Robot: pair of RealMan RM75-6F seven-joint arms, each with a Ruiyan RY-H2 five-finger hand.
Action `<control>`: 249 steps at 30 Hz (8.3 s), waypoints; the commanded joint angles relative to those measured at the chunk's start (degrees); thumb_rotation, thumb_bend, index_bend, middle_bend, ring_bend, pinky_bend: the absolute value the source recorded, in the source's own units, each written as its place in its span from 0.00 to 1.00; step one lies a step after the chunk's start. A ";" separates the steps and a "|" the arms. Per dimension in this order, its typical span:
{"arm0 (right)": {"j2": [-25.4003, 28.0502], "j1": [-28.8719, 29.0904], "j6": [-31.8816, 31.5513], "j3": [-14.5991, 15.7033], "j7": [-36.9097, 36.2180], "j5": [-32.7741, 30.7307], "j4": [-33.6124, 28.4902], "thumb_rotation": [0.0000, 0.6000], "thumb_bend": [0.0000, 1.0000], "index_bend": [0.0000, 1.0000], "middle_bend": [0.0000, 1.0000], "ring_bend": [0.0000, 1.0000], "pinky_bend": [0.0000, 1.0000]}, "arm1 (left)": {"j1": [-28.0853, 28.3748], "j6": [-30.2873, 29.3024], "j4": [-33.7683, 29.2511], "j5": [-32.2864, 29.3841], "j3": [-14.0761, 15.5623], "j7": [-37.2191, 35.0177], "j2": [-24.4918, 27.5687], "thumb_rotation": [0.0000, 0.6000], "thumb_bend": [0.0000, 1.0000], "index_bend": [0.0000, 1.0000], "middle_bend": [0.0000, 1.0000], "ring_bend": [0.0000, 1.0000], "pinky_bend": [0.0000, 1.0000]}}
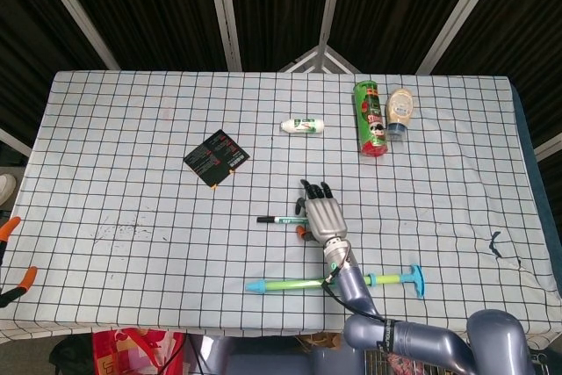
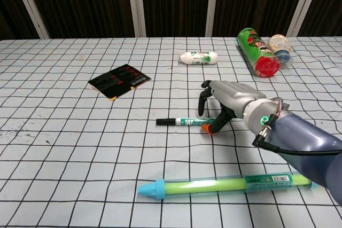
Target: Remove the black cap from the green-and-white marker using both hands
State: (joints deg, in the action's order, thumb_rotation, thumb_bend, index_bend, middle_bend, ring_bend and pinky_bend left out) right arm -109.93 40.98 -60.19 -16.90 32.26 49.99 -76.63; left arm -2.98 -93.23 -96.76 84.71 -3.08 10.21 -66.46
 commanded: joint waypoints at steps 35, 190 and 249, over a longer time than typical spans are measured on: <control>-0.09 0.14 2.31 1.18 -6.96 2.48 4.09 1.00 0.34 0.69 0.08 0.13 0.01 | 0.33 -0.38 -3.33 0.08 -0.03 5.85 -0.32 1.00 0.39 0.16 0.03 0.00 0.00; 12.04 15.59 -25.40 -4.89 14.21 -12.99 -50.88 1.00 0.38 0.75 0.09 0.13 0.01 | 16.24 -0.43 0.50 24.02 -1.12 8.57 -26.41 1.00 0.47 0.42 0.24 0.00 0.00; 13.75 13.76 -24.94 -3.15 11.74 -12.86 -49.77 1.00 0.38 0.77 0.09 0.13 0.01 | 15.12 -4.78 3.96 24.77 0.62 3.25 -25.88 1.00 0.52 0.59 0.30 0.00 0.00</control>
State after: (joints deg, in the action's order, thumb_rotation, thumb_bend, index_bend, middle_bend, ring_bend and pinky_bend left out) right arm -96.25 54.81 -85.21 -20.12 44.08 37.13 -126.46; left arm 12.49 -97.49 -93.14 109.43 -2.67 13.97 -92.59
